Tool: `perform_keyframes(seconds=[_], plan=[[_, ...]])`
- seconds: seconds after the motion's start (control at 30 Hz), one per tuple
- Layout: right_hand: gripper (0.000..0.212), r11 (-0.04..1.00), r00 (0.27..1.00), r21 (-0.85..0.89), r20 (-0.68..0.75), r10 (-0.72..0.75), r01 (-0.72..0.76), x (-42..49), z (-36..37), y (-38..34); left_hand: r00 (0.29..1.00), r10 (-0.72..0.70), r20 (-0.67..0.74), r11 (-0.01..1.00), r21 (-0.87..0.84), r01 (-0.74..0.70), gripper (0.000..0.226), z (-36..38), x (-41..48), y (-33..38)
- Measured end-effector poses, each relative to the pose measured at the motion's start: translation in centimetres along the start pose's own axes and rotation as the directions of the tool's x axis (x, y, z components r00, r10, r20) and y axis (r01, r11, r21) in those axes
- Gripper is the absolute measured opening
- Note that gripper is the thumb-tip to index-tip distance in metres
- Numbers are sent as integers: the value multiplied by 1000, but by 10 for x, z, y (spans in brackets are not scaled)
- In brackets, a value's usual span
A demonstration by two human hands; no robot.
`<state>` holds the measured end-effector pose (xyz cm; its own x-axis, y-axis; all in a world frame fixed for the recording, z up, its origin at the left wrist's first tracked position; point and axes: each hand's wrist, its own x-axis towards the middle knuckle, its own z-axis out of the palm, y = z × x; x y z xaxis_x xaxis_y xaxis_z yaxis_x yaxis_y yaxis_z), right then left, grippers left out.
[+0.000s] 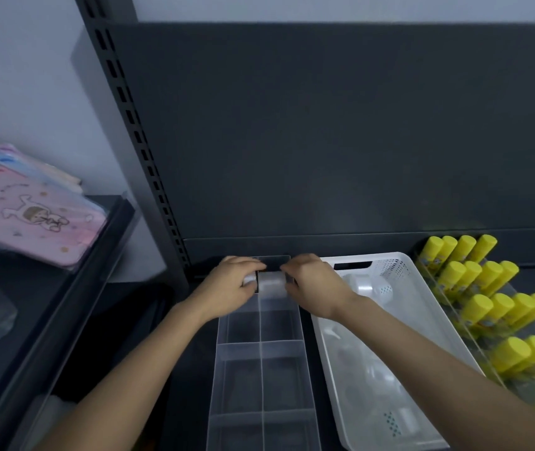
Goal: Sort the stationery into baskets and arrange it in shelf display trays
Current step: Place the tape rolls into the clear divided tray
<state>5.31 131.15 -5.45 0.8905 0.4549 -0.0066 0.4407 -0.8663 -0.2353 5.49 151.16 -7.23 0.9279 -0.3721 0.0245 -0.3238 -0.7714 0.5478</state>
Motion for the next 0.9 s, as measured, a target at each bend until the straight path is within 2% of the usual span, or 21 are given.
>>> perform_keyframes(seconds=[0.13,0.2,0.33,0.43,0.6,0.7,0.83,0.9], plan=[[27,993,994,-71,-42,-99,95,-3,0,-4,981,48,-186,996,84,-33,35,-7,-25,-5],[21,988,992,-90,-25,-126,123,-5,4,-10,974,65,-217,989,143,-34,34,-7,-35,-8],[18,973,993,-199,34,-113,117,-6,12,-15,991,38,-130,957,291,1,41,-4,-41,-12],[23,974,993,-196,57,-102,112,-3,15,-17,997,-1,-80,928,371,31,50,-3,-36,-15],[38,978,991,-165,48,-124,130,4,13,-18,993,-105,52,927,367,79,65,-7,-23,-17],[42,980,991,-153,67,-117,126,7,12,-17,988,-116,98,930,361,73,70,-7,-17,-18],[41,987,990,-106,91,-109,118,4,9,-15,998,-65,23,963,262,57,65,-4,-14,-12],[38,995,993,39,66,-94,91,-1,2,-12,998,-53,-39,988,144,58,59,-4,-16,-5]])
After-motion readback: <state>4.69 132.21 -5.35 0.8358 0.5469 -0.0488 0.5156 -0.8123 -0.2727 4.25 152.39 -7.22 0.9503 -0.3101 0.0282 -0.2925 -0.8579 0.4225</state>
